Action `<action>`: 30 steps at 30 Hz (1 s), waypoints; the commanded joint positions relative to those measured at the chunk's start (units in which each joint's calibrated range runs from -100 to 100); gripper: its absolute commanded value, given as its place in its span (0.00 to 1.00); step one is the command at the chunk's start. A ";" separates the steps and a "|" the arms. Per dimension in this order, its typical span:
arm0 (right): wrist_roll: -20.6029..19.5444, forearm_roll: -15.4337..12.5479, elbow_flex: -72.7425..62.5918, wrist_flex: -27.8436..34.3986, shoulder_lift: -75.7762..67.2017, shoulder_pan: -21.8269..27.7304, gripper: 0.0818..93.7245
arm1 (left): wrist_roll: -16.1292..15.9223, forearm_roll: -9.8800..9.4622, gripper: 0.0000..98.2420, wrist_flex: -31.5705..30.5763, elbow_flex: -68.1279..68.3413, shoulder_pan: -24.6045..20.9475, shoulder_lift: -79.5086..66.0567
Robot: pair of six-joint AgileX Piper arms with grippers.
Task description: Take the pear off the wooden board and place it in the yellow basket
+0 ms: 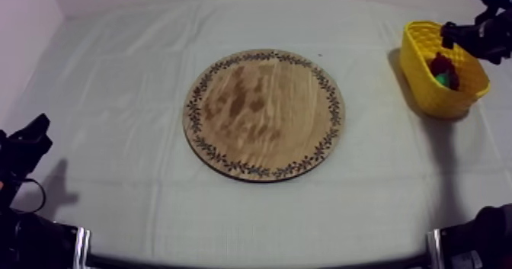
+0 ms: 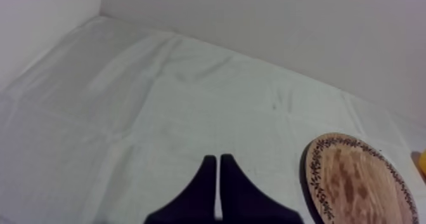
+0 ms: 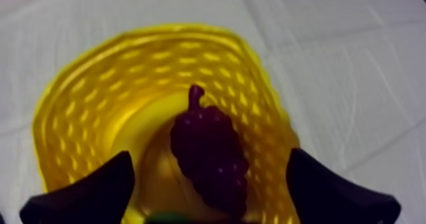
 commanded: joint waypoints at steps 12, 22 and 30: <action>-2.79 0.42 8.33 -3.33 -19.60 -0.02 0.69 | -0.01 0.02 0.00 -0.01 0.00 0.02 0.00; -3.13 0.63 28.07 -1.91 -44.92 -1.51 0.64 | -0.01 0.02 0.00 -0.01 0.00 0.02 0.00; -0.79 -3.98 42.04 -1.57 -66.44 -3.60 0.58 | -0.01 0.02 0.00 -0.01 0.00 0.02 0.00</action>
